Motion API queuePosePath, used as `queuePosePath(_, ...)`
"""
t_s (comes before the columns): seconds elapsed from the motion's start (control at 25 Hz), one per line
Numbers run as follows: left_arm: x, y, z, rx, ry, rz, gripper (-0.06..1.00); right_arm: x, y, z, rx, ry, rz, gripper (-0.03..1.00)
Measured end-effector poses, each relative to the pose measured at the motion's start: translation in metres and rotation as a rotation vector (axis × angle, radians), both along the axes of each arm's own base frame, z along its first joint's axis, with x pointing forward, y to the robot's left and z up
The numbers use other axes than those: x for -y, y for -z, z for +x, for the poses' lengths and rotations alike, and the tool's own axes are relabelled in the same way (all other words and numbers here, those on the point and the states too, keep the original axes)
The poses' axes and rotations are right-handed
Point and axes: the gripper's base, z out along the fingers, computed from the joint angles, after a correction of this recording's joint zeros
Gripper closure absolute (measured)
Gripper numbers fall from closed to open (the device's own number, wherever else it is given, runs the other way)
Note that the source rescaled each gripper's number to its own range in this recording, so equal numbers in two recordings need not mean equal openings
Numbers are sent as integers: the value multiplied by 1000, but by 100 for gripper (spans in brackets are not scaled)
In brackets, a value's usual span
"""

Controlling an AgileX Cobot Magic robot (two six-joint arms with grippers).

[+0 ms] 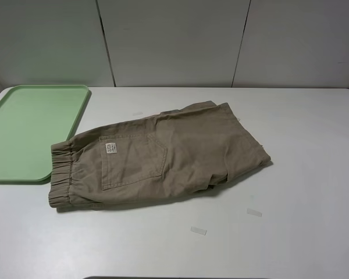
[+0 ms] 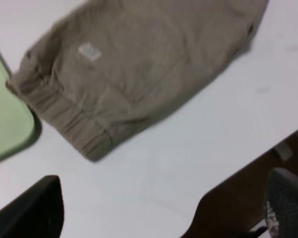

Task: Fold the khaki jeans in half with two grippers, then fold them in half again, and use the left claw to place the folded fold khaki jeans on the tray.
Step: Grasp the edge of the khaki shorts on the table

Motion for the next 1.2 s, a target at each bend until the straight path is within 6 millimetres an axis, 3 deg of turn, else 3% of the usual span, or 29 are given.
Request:
queuePosePath(0.4, 5, 31, 11, -60, -11, 63, 16, 0, -2, 1, 27, 0, -2, 5)
queuePosePath(1.2, 4, 32, 11, -37, -40, 48, 16, -2, -10, 1, 114, -26, 12, 5)
